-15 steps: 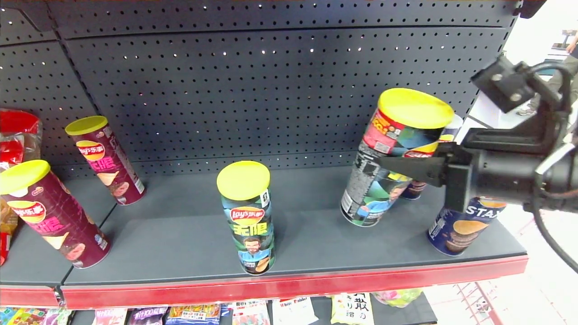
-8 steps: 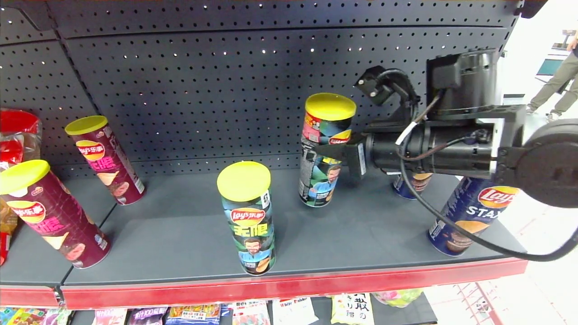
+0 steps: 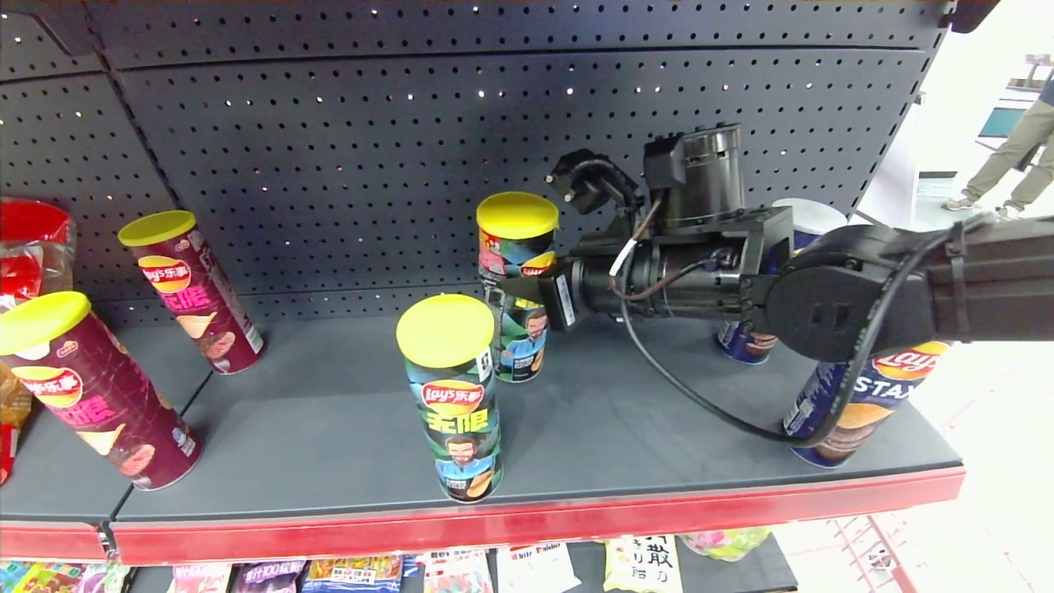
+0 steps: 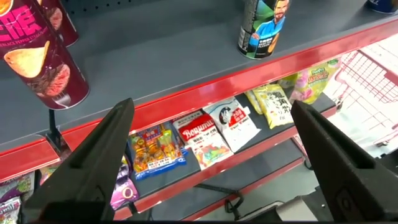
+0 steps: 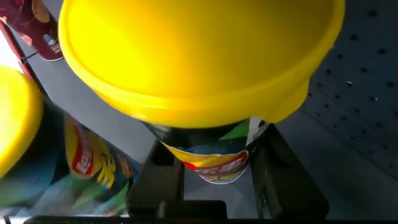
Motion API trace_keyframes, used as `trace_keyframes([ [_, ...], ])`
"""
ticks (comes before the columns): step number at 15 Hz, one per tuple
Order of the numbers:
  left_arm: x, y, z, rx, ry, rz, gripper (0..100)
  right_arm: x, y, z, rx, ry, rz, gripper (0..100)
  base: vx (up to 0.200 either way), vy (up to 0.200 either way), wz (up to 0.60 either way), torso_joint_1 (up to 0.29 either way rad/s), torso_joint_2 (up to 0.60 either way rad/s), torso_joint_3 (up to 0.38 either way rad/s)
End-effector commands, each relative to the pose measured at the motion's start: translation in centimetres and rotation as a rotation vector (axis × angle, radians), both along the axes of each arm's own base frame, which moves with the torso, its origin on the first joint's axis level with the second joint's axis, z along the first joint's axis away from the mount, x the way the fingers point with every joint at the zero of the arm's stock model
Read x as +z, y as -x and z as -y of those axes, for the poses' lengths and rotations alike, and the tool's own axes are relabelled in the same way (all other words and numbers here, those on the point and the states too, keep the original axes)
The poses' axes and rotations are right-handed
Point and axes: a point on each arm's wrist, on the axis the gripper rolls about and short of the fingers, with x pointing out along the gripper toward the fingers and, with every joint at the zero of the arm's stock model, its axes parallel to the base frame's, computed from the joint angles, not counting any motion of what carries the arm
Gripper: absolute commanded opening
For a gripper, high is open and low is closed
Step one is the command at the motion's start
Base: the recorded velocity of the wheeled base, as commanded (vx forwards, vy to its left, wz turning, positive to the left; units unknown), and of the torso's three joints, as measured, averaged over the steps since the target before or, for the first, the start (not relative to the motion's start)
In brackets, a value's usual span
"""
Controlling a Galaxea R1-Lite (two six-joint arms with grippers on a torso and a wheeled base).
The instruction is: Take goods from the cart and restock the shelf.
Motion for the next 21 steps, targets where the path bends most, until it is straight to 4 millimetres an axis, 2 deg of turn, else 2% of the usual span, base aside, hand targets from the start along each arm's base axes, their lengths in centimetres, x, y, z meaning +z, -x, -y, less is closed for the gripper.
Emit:
trace_keyframes([
  [1,0.0,-0.1,0.0,0.001,0.0,-0.004,100,-1.1,-0.6,-0.8,0.008,0.014,-0.014,0,0.0,0.0,0.0,0.0,0.0,0.0],
  [7,-0.1,0.0,0.0,0.004,0.0,-0.002,100,-1.4,-2.5,-2.3,0.004,0.0,0.012,0,0.0,0.0,0.0,0.0,0.0,0.0],
  [12,-0.4,0.0,0.0,0.009,-0.001,-0.004,100,-2.5,-2.4,-2.9,0.011,0.019,-0.01,0,0.0,0.0,0.0,0.0,0.0,0.0],
  [19,-0.5,0.1,0.0,0.009,-0.001,-0.002,100,-3.1,-2.5,-3.1,0.009,0.027,-0.023,0,0.0,0.0,0.0,0.0,0.0,0.0],
  [20,-0.5,0.0,0.0,0.009,-0.001,-0.004,100,-3.2,-2.5,-3.1,0.009,0.027,-0.026,100,0.0,0.0,0.0,0.0,0.0,0.0],
  [21,-0.5,0.0,0.0,0.009,-0.001,-0.004,100,-3.2,-2.5,-3.1,0.007,0.027,-0.027,100,0.0,0.0,0.0,0.0,0.0,0.0],
])
